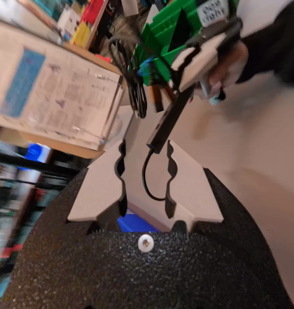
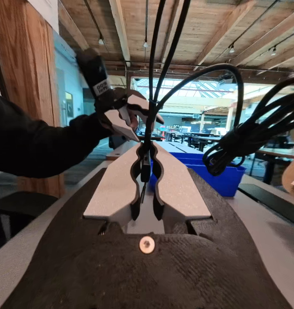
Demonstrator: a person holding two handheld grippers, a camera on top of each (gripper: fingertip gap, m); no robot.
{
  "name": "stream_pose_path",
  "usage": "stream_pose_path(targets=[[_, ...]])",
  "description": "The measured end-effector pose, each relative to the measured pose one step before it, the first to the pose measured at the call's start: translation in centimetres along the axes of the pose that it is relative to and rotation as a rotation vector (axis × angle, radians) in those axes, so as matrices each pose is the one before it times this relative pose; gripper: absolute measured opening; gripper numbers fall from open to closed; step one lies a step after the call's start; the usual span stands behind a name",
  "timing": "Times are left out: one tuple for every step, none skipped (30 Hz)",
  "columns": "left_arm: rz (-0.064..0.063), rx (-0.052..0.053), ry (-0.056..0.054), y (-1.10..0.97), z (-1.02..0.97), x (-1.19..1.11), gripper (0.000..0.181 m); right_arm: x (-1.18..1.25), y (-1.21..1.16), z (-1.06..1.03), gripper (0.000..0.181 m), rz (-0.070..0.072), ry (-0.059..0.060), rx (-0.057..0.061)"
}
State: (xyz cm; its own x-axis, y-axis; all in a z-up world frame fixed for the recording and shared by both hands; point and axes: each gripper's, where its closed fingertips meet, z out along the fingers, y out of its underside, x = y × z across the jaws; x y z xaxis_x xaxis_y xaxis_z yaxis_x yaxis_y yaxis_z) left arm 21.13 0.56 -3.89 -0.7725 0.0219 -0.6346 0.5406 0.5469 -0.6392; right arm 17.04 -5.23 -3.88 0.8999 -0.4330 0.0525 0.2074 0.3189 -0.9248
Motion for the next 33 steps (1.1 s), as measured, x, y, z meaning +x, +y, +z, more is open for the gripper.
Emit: stream_pose_path(targets=[[-0.1442,0.0078,0.0408,0.282,-0.268,-0.221,0.056,0.09,0.077,0.063,0.005,-0.0776,0.0182,-0.0219],[-0.1543,0.0043,0.0585,0.281,-0.304,0.0,0.072,-0.131,0.097,0.073,0.005,-0.0583,0.006,-0.0214],[-0.1488,-0.0026,0.0628,0.373,-0.321,0.102,0.084,-0.135,0.011,0.1,0.006,-0.0328,-0.0028,-0.0108],[-0.1223,0.0021,0.0675,0.329,-0.352,0.244,0.086,-0.203,-0.156,0.1,0.006,-0.0204,-0.0047,0.0039],[-0.0936,0.0139,0.0699,0.241,-0.312,0.379,0.086,-0.437,-0.171,0.083,0.006,-0.0156,-0.0209,0.0046],[-0.0711,0.0201,0.0662,0.171,-0.26,0.355,0.084,-0.436,-0.16,0.103,0.006,-0.0094,-0.0201,0.0019],[-0.0594,0.023,0.0394,0.077,-0.189,-0.062,0.081,-0.423,-0.063,0.129,0.006,-0.0093,-0.0179,-0.0047],[-0.0562,0.0259,0.0276,-0.028,-0.134,-0.243,0.08,-0.457,0.156,0.171,0.005,-0.0091,-0.0224,-0.0122],[-0.0587,0.0185,0.0455,0.051,-0.045,0.021,0.079,-0.421,0.125,0.178,0.005,-0.0107,-0.0195,-0.013],[-0.0681,0.0016,0.069,0.166,0.05,0.336,0.076,-0.306,0.159,0.23,0.005,-0.016,-0.0078,-0.0139],[-0.076,-0.0117,0.0723,0.276,0.151,0.399,0.07,-0.436,0.086,0.351,0.005,-0.0172,-0.0096,-0.0123],[-0.0743,-0.0212,0.0672,0.397,0.285,0.358,0.065,-0.438,0.081,0.304,0.005,-0.0118,-0.0151,-0.0118],[-0.0647,-0.0299,0.0618,0.571,0.409,0.27,0.063,-0.281,-0.005,0.322,0.006,-0.016,-0.0046,-0.0088],[-0.059,-0.0384,0.0385,0.729,0.487,-0.085,0.065,-0.36,-0.152,0.228,0.005,-0.0182,-0.0084,-0.0068],[-0.0451,-0.0383,0.0224,0.731,0.462,-0.302,0.065,-0.368,-0.032,0.241,0.006,-0.0124,-0.012,-0.0206],[-0.0362,-0.0295,0.0219,0.645,0.433,-0.24,0.067,-0.119,0.096,0.059,0.006,-0.0168,-0.0004,-0.0172],[-0.0341,-0.0193,0.0305,0.519,0.39,-0.061,0.068,-0.091,-0.049,0.03,0.006,-0.0086,-0.0011,-0.0035],[-0.0311,-0.014,0.0296,0.451,0.337,-0.045,0.068,-0.026,0.033,-0.023,0.006,-0.0007,-0.0008,-0.0053],[-0.0247,-0.0104,0.0188,0.401,0.301,-0.203,0.067,0.092,0.133,0.0,0.006,-0.0073,0.0062,-0.008],[-0.0184,-0.0113,0.0144,0.394,0.28,-0.278,0.065,-0.006,0.075,-0.003,0.007,0.0001,-0.001,-0.0025],[-0.0113,-0.011,0.021,0.37,0.268,-0.155,0.064,-0.04,0.093,-0.008,0.007,0.0055,-0.0037,0.002],[-0.0066,-0.0042,0.0231,0.249,0.232,-0.06,0.058,0.016,0.032,0.006,0.007,-0.0012,0.0024,0.0038],[-0.005,0.0007,0.0169,0.163,0.194,-0.085,0.045,-0.058,-0.117,0.08,0.007,-0.0003,-0.0007,0.0019],[0.0132,0.0023,0.0445,0.069,0.109,0.434,0.03,-0.12,0.218,-0.109,0.007,-0.0018,-0.0049,-0.0103],[0.0387,0.0116,0.0231,-0.153,-0.013,0.305,0.021,0.083,0.069,-0.063,0.007,0.0,0.0071,-0.0094],[0.0574,0.0319,-0.0289,-0.47,-0.172,-0.28,0.02,0.238,0.36,-0.069,0.006,0.008,0.0125,-0.0125],[0.0486,0.0299,-0.0386,-0.494,-0.226,-0.369,0.021,0.315,0.429,-0.01,0.007,0.0115,0.013,-0.0063],[0.0338,0.0231,-0.0373,-0.421,-0.174,-0.368,0.02,0.435,0.366,0.004,0.007,0.0184,0.0239,0.0004],[0.0291,0.0305,-0.044,-0.511,-0.143,-0.444,0.02,0.766,0.387,-0.07,0.008,0.0175,0.0486,0.0003],[0.038,0.0373,-0.0668,-0.615,-0.159,-0.706,0.02,1.255,0.393,-0.223,0.018,0.0252,0.0845,-0.0035],[0.0614,0.0333,-0.0937,-0.576,-0.209,-0.951,0.02,1.491,0.349,-0.307,0.036,0.0323,0.0858,0.001],[0.0835,0.0326,-0.1131,-0.591,-0.267,-1.099,0.02,1.412,0.339,-0.332,0.047,0.0448,0.0737,-0.0022],[0.095,0.0335,-0.1246,-0.65,-0.308,-1.164,0.02,1.459,0.373,-0.253,0.055,0.061,0.0643,-0.0091]])
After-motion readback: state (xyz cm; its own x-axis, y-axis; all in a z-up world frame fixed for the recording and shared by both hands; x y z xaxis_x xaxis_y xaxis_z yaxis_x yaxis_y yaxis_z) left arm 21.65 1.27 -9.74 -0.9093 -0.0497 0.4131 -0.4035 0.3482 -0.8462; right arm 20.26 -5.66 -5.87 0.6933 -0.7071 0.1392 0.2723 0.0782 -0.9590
